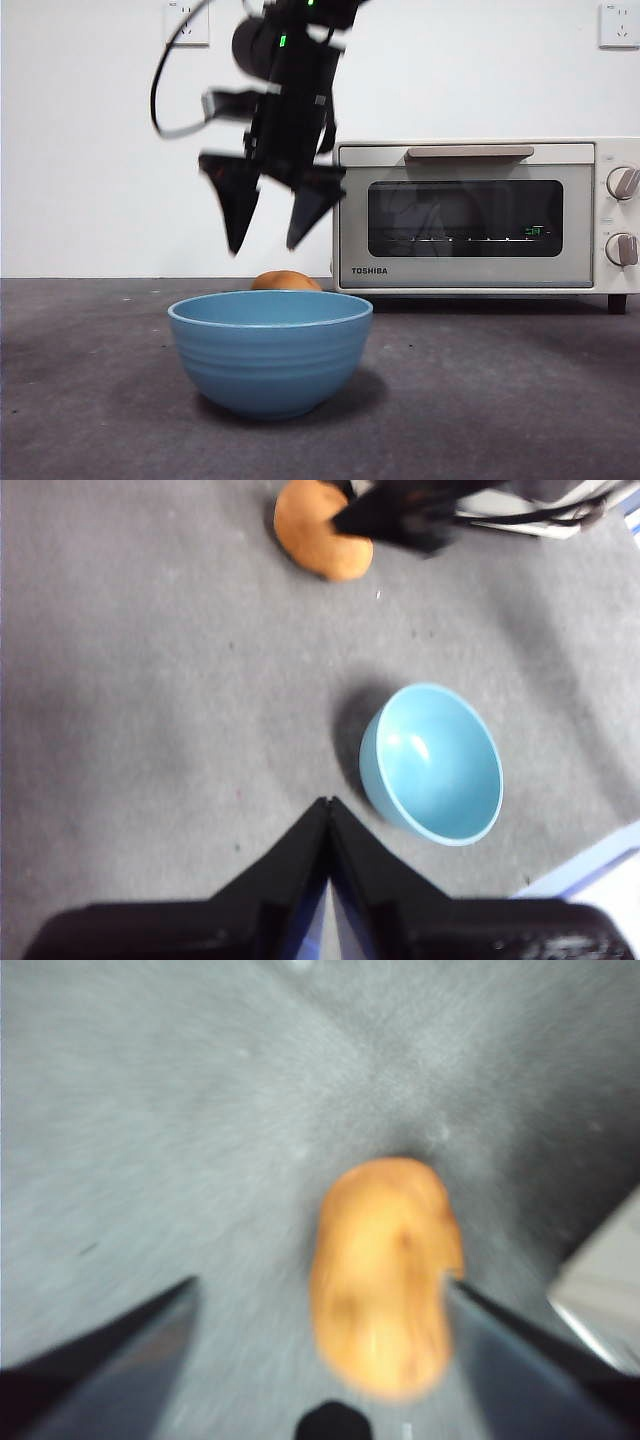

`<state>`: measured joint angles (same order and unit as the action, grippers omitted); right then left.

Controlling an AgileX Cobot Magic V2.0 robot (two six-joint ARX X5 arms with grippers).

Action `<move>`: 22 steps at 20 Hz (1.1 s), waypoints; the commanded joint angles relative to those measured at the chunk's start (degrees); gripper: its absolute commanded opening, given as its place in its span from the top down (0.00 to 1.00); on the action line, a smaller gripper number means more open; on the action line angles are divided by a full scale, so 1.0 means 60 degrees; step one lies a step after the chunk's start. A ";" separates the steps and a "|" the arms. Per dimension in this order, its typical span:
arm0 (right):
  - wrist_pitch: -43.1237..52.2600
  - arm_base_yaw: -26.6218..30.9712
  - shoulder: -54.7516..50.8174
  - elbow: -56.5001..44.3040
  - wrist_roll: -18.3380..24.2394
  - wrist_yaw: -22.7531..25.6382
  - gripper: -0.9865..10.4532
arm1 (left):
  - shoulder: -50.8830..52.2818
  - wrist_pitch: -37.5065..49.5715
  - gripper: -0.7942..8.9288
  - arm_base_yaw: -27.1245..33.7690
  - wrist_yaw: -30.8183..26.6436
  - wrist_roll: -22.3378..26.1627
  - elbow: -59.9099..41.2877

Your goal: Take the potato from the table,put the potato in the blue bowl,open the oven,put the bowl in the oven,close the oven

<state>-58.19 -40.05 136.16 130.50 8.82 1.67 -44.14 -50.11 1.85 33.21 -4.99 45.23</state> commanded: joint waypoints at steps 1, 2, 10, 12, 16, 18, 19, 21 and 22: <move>0.0244 0.0051 0.0565 0.0011 0.0047 0.0215 0.34 | 0.0015 -0.0124 0.92 -0.0011 0.0044 0.0361 0.0051; 0.0248 0.0066 0.0776 0.0011 0.0004 0.0332 0.34 | 0.0015 -0.0178 0.92 -0.0011 0.0040 0.0404 0.0051; -0.1519 -0.0066 0.0302 0.0022 -0.0718 0.0539 0.93 | -0.0004 -0.0208 0.92 -0.0011 0.0040 0.0444 0.0051; -0.2331 -0.0284 -0.0452 0.0022 -0.0805 0.0543 0.92 | -0.0004 -0.0204 0.92 -0.0011 0.0040 0.0441 0.0051; -0.3457 -0.0718 -0.1814 -0.0080 -0.1049 0.0474 0.92 | -0.0029 -0.0208 0.92 -0.0011 0.0044 0.0397 0.0051; -0.3450 -0.1049 -0.2641 -0.0783 -0.1053 0.0379 0.92 | -0.0033 -0.0208 0.92 -0.0011 0.0044 0.0397 0.0051; -0.3319 -0.1246 -0.3177 -0.1497 -0.1228 0.0375 0.92 | -0.0033 -0.0208 0.92 -0.0011 0.0036 0.0397 0.0051; -0.2255 -0.1730 -0.4594 -0.3665 -0.1581 0.0397 0.92 | -0.0040 -0.0080 0.92 -0.0011 0.0036 0.0397 0.0051; -0.1443 -0.1963 -0.5442 -0.5013 -0.1840 0.0364 0.92 | -0.0076 0.0095 0.92 -0.0011 0.0036 0.0368 0.0051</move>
<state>-67.66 -51.55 105.45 104.60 -0.27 4.10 -44.51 -50.22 1.85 33.21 -3.42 45.23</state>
